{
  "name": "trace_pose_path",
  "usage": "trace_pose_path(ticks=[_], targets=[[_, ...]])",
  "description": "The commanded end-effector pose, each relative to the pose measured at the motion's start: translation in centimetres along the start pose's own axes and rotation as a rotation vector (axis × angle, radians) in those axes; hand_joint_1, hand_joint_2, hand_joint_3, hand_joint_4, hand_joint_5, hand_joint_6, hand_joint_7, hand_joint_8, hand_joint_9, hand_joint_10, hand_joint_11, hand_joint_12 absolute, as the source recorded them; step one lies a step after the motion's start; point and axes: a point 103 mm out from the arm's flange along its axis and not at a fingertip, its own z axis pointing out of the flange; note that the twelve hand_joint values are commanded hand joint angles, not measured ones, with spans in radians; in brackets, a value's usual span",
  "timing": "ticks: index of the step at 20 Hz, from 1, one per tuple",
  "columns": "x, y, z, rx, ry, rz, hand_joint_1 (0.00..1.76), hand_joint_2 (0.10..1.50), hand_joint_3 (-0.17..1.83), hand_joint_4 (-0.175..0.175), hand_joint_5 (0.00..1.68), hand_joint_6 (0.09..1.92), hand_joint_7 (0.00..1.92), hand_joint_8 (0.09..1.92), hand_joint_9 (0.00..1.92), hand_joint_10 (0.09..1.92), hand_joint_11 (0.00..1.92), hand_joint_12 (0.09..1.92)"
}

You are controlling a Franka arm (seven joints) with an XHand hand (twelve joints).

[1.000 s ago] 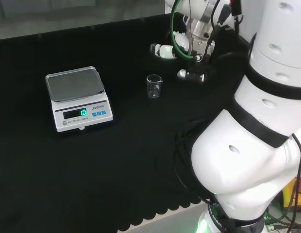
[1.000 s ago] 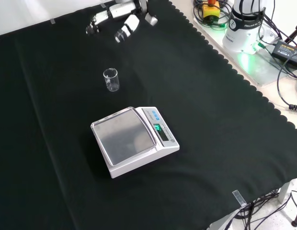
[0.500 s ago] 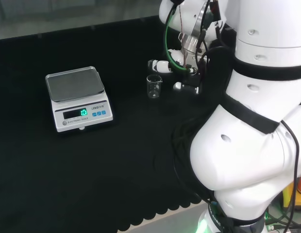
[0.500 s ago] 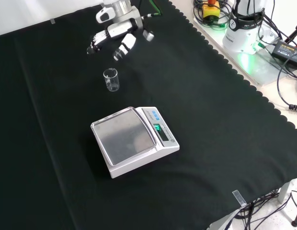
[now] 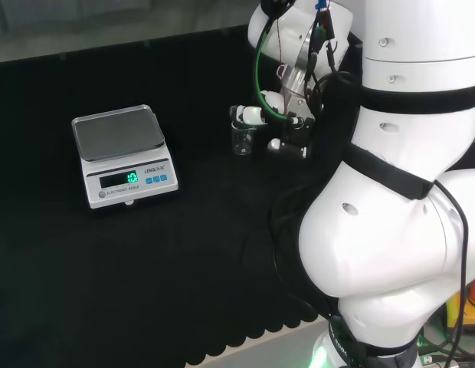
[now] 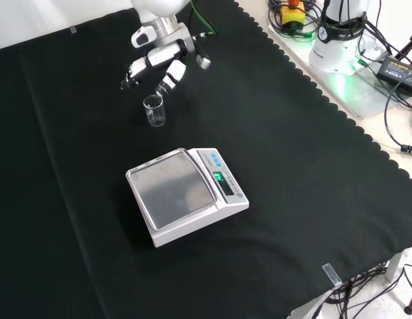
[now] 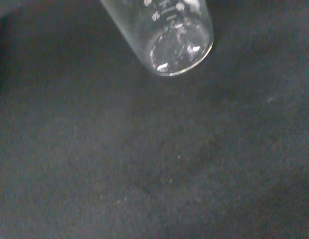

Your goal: Pick up the beaker.

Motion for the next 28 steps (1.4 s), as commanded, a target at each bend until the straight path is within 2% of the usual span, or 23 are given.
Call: trace_pose_path(ticks=[1,12,18,22,27,28], targets=[[0.9,0.2,1.5,0.030,-0.021,-0.013,0.19,0.95,0.23,-0.069,0.28,0.09,0.02,0.83,0.00,0.81,0.00,1.53],[1.2,0.2,3.3,0.070,-0.039,-0.008,0.19,0.95,0.23,-0.070,0.28,0.09,0.02,0.84,0.00,0.81,0.00,1.53],[1.0,0.2,3.6,0.062,-0.050,-0.007,0.19,0.94,0.22,-0.070,0.29,0.09,0.05,0.86,0.00,0.83,0.01,1.53],[1.2,0.2,3.5,0.010,-0.096,-0.012,0.27,0.94,0.21,-0.074,0.31,0.09,0.12,0.89,0.06,0.90,0.05,1.52],[1.3,-0.1,3.2,-0.091,-0.148,-0.024,0.48,0.95,0.22,-0.073,0.43,0.09,0.34,0.88,0.31,0.88,0.25,1.45],[1.3,-0.1,3.2,-0.105,-0.163,-0.010,0.51,0.95,0.22,-0.072,0.47,0.10,0.39,0.87,0.37,0.86,0.30,1.43]])
